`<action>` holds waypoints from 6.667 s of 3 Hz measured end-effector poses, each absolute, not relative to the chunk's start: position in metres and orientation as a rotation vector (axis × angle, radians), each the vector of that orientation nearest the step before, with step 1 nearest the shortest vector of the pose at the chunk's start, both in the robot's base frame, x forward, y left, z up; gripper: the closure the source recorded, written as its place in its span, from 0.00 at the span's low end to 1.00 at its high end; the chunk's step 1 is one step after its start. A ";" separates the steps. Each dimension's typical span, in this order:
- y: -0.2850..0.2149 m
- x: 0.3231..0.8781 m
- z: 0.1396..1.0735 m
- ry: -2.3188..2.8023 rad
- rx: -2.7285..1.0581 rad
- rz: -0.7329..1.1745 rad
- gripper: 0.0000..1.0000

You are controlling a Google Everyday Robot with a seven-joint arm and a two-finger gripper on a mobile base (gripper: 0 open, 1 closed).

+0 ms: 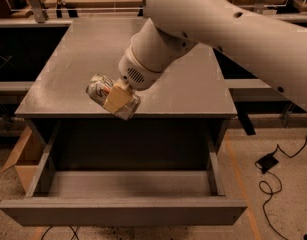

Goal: Place 7up can into top drawer

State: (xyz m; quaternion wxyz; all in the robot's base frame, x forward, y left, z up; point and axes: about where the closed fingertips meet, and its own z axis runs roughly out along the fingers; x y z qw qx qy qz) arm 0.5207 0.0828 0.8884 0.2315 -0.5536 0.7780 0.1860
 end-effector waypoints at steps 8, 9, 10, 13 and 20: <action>0.089 0.464 0.777 1.934 -2.142 0.219 1.00; 0.084 0.465 0.756 1.966 -2.143 0.185 1.00; 0.076 0.477 0.738 1.985 -2.124 0.148 1.00; 0.058 0.501 0.695 1.988 -2.073 0.109 1.00; 0.041 0.502 0.668 2.021 -2.029 0.141 0.14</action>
Offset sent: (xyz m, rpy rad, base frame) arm -0.0024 -0.0016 0.0002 -0.0023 -0.0184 0.0318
